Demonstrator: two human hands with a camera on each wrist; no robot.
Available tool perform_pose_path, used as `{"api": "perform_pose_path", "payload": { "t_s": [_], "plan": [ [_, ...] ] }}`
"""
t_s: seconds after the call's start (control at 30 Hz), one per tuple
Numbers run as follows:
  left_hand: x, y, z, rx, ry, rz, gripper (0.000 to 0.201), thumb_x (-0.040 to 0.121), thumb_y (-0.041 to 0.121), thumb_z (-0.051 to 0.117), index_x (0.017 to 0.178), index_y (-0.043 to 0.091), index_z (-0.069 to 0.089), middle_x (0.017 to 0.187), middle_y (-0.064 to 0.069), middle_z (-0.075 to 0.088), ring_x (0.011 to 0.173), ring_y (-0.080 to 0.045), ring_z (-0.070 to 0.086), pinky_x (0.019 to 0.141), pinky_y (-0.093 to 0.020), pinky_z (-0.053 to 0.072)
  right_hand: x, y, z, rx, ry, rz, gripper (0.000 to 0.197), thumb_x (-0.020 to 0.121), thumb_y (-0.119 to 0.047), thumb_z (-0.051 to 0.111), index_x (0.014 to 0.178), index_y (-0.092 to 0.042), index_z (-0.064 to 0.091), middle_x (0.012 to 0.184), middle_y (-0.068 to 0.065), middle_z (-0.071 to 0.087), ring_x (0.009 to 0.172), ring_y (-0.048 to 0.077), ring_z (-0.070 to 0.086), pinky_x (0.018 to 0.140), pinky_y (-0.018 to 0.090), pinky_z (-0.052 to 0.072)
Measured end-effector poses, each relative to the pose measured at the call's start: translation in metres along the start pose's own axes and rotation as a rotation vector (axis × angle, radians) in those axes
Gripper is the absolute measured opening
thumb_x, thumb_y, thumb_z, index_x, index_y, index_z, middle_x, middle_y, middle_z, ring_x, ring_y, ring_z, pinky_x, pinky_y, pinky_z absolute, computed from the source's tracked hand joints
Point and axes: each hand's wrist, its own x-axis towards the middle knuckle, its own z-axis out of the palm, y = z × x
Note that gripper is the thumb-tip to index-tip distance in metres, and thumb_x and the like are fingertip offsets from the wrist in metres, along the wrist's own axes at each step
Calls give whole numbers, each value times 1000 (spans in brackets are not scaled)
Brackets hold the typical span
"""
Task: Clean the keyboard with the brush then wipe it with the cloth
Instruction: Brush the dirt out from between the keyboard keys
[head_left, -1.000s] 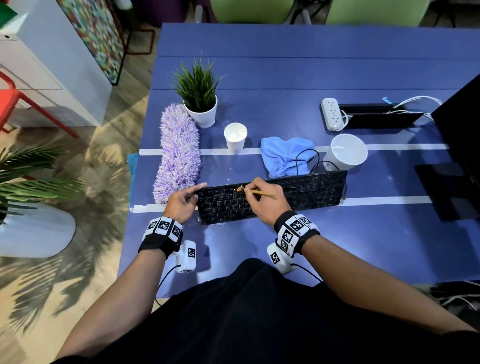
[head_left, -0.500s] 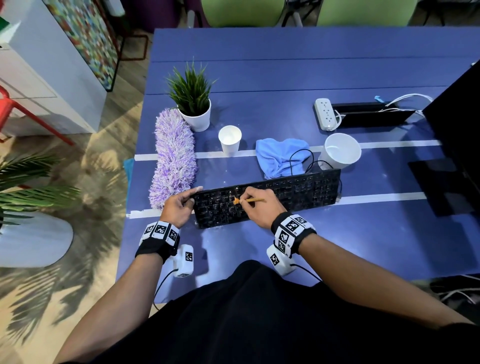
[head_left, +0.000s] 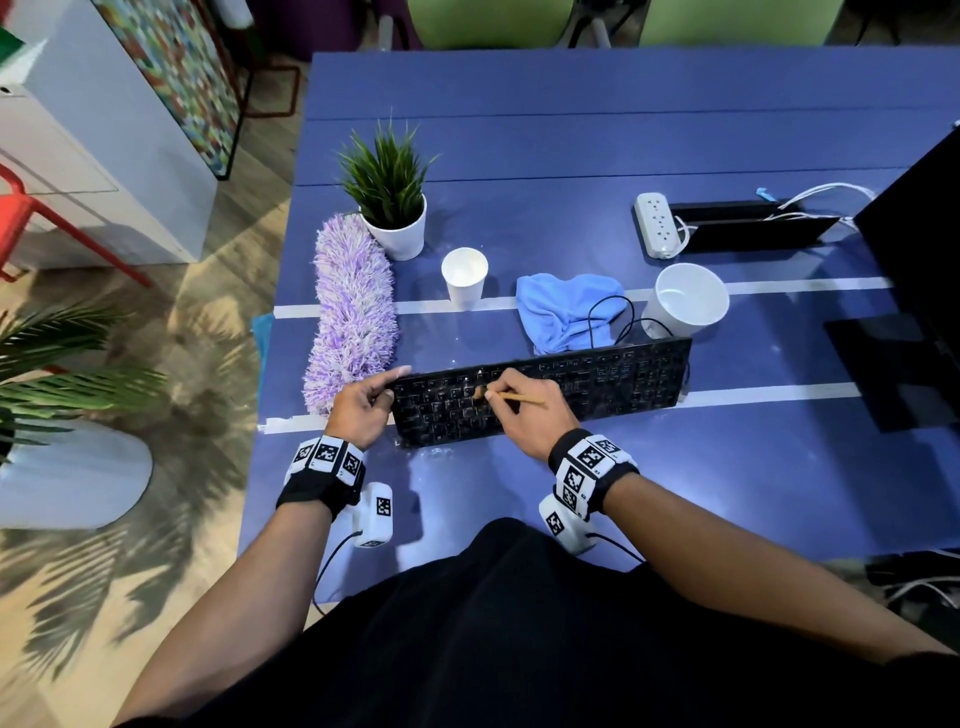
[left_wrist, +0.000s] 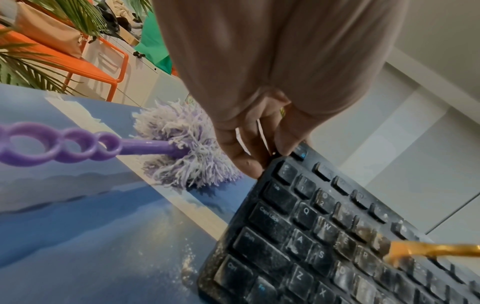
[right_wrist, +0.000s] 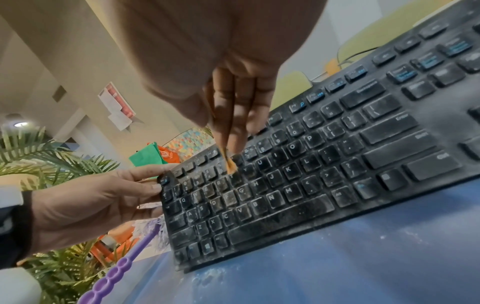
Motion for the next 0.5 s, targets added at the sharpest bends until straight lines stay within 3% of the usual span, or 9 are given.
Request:
{"api": "perform_pose_path", "payload": {
  "t_s": [0.1,0.17,0.27,0.3,0.4,0.5],
  "plan": [
    [-1,-1,0,-16,6,1,66,95,-10,47,100,51,70,101,33,69,114,-5,62,111,-40,42,2,-11,5,38,20,-37,9,90,-22,60,88,-13,61,71,-15,58,54,-5,50,56,5,34],
    [0,-3,1,-24,2,6,65,95,-11,47,103,49,70,102,32,69,116,-12,61,111,-42,42,5,-17,9,25,-37,-38,8,89,-23,61,86,-16,60,70,-13,60,54,-2,51,58,16,42],
    [0,-5,1,-40,0,8,56,95,-11,47,112,38,67,102,34,68,116,-11,61,111,-44,42,9,-18,8,-102,-3,9,7,88,-25,57,82,-20,56,73,0,67,62,21,60,61,29,50],
    [-1,-6,1,-39,4,10,56,95,-11,47,111,39,67,102,34,68,115,-8,61,111,-44,42,10,-18,5,-129,17,23,8,87,-25,56,82,-20,55,73,1,67,63,23,60,62,29,51],
    [-1,-8,0,-16,12,9,68,95,-9,48,103,55,69,106,33,68,118,-10,61,111,-43,43,11,-21,-2,-72,14,-18,9,88,-24,58,81,-18,55,69,-9,60,59,15,56,62,24,48],
    [1,-7,0,-4,7,8,71,96,-8,48,102,60,67,105,32,68,119,-14,61,111,-42,42,11,-23,0,-68,-25,-68,9,89,-26,57,83,-19,55,69,-6,62,60,17,57,62,29,50]
  ]
}}
